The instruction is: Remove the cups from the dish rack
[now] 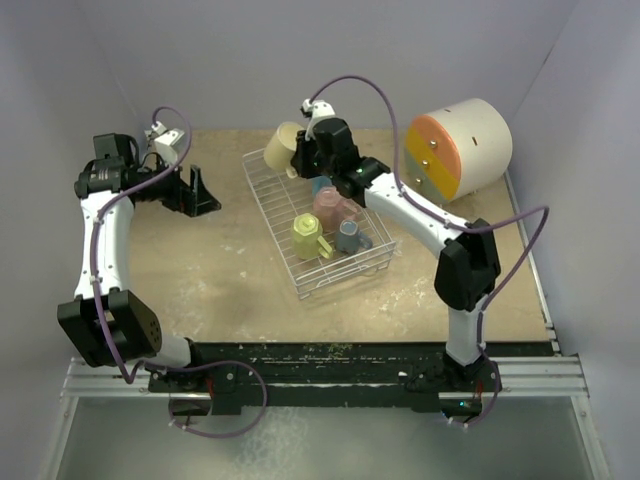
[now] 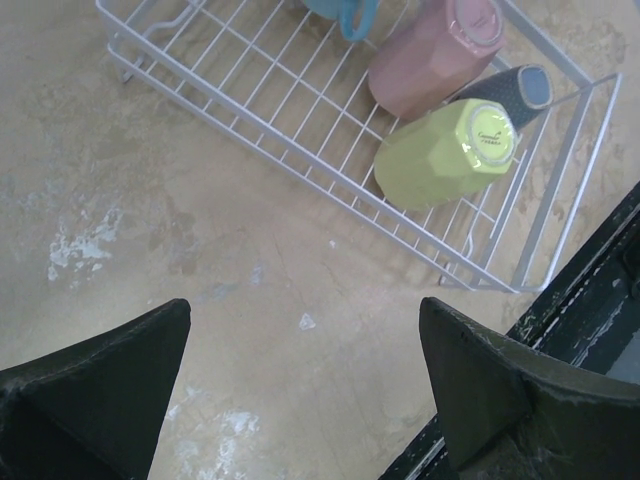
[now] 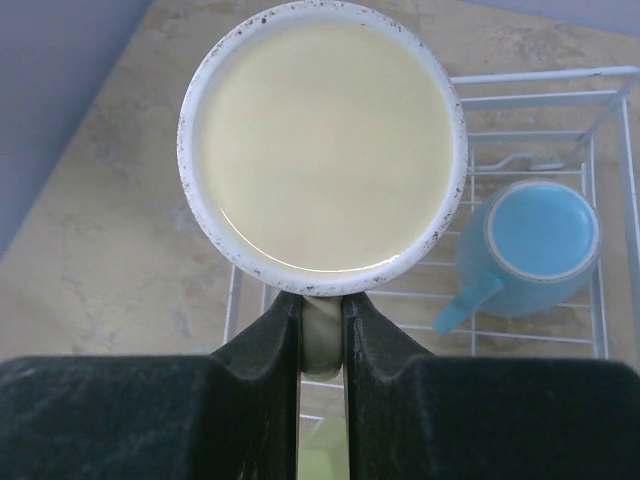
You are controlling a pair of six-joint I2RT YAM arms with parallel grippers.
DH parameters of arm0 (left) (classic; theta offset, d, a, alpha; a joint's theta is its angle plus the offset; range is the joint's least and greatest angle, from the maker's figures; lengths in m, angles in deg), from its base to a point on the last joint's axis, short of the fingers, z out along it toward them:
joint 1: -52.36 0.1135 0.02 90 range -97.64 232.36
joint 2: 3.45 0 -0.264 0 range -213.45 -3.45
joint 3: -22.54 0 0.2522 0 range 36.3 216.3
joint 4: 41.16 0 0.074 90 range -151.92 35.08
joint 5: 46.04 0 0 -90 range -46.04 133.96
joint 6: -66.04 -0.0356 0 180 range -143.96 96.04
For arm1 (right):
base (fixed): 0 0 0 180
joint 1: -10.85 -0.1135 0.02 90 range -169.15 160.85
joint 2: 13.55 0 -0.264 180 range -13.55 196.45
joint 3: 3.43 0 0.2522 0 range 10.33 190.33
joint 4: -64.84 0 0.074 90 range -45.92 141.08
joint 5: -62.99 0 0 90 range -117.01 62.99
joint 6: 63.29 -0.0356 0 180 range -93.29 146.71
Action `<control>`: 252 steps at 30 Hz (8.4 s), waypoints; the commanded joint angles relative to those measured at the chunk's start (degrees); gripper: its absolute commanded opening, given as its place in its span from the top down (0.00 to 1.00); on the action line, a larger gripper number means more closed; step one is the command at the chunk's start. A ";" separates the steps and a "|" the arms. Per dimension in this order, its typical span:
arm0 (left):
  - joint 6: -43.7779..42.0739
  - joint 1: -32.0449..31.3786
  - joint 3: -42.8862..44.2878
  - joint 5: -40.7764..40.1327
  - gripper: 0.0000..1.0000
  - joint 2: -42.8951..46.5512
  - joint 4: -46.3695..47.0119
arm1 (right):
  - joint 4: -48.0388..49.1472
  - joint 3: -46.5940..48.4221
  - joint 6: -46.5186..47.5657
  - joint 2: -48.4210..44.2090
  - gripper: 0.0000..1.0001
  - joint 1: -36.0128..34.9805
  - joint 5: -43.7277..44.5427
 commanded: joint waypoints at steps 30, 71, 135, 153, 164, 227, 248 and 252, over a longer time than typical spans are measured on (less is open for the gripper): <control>78.71 1.15 -13.86 25.64 0.01 11.97 66.91 | 50.10 -24.73 -43.05 -19.47 1.00 -1.62 -22.82; 108.88 -0.05 -20.50 15.55 1.00 10.87 93.71 | 59.52 -20.49 -48.21 -9.92 0.99 -10.33 -19.72; -7.54 -8.70 6.24 -48.16 1.00 -25.13 17.29 | 8.78 -34.60 -27.74 -40.07 0.34 -4.27 -9.32; -6.81 -8.53 -4.33 -51.09 1.00 -24.40 32.76 | 7.57 -34.82 -27.90 -41.75 0.34 -4.27 -9.01; -5.58 -4.52 -0.21 -44.77 0.66 -25.33 28.00 | 3.91 -33.92 -27.95 -41.44 0.33 -4.32 -6.55; 5.45 -1.91 13.01 -3.01 0.01 2.62 -10.88 | -8.09 -21.91 -2.11 -6.85 0.86 -12.05 10.61; 39.29 -0.51 -0.23 24.23 0.01 6.64 15.43 | 5.26 -14.03 -15.10 -24.29 1.00 -11.97 -2.32; 71.31 0.47 -12.82 29.71 0.01 13.00 52.79 | 16.55 -18.81 -24.00 -26.12 1.00 -12.00 -7.25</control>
